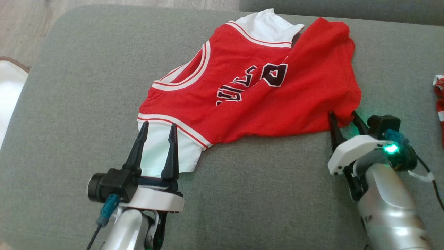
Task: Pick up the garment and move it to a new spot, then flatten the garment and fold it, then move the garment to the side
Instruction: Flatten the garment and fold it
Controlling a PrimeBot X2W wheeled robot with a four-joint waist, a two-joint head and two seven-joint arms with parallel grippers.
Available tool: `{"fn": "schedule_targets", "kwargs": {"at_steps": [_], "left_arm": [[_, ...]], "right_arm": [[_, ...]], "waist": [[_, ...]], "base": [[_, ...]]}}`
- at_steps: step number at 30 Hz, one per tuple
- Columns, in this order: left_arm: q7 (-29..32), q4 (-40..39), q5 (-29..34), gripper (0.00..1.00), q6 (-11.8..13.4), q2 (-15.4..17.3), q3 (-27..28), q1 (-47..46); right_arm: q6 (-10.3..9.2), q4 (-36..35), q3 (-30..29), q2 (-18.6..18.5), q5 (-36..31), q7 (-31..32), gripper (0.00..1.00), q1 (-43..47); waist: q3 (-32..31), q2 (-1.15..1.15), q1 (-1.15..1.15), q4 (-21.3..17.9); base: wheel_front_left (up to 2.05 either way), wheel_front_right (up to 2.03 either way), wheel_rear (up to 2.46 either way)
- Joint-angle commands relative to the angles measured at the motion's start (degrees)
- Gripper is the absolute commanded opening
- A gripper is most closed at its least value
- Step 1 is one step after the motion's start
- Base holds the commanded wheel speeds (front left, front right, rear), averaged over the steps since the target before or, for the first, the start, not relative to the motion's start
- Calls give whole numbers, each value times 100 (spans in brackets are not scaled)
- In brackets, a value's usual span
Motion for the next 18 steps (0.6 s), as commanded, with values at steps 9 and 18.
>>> {"fn": "schedule_targets", "kwargs": {"at_steps": [9, 18], "left_arm": [[-55, -153, -63, 100, 62, 22, 230, -143], [-55, -215, -32, 100, 81, 22, 397, 81]], "right_arm": [[37, -99, 317, 16, -9, -492, 0, -210], [37, -894, 50, 16, 220, -539, 0, 384]], "waist": [[-220, 0, -1, -323], [-615, 0, -1, -873]], "base": [[0, 0, 0], [0, 0, 0]]}}
